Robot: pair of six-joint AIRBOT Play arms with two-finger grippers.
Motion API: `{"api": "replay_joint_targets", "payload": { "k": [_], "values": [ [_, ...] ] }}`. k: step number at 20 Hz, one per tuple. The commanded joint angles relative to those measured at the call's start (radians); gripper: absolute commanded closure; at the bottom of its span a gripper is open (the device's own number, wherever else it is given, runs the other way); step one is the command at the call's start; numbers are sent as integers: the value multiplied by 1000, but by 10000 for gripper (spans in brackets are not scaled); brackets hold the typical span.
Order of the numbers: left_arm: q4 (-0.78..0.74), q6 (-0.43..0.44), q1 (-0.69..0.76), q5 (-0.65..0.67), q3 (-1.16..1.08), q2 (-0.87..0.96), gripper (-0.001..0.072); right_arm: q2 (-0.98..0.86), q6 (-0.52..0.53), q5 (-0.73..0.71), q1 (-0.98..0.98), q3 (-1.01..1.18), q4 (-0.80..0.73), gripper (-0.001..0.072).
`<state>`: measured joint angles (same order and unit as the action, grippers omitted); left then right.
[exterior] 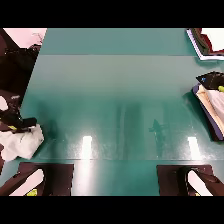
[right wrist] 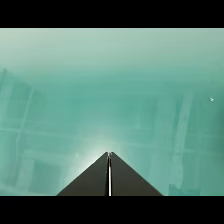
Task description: Fold the shirts.
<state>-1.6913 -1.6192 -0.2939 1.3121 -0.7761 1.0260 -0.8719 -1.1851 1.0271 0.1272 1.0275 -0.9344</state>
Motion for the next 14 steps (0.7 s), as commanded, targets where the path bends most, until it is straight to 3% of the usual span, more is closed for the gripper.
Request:
{"api": "replay_joint_targets", "payload": {
  "k": [1,6,10,14],
  "values": [
    [101,53,36,73,-174,-1,678,0,0,-7,-1,0,0,697],
    [294,66,329,281,-685,-1,678,0,0,-39,-1,0,1,697],
    [337,67,617,259,-1001,16,679,-1,0,-71,-1,53,0,698],
    [343,98,806,238,-1079,105,679,-13,0,-89,-1,166,0,698]
  ]
}}
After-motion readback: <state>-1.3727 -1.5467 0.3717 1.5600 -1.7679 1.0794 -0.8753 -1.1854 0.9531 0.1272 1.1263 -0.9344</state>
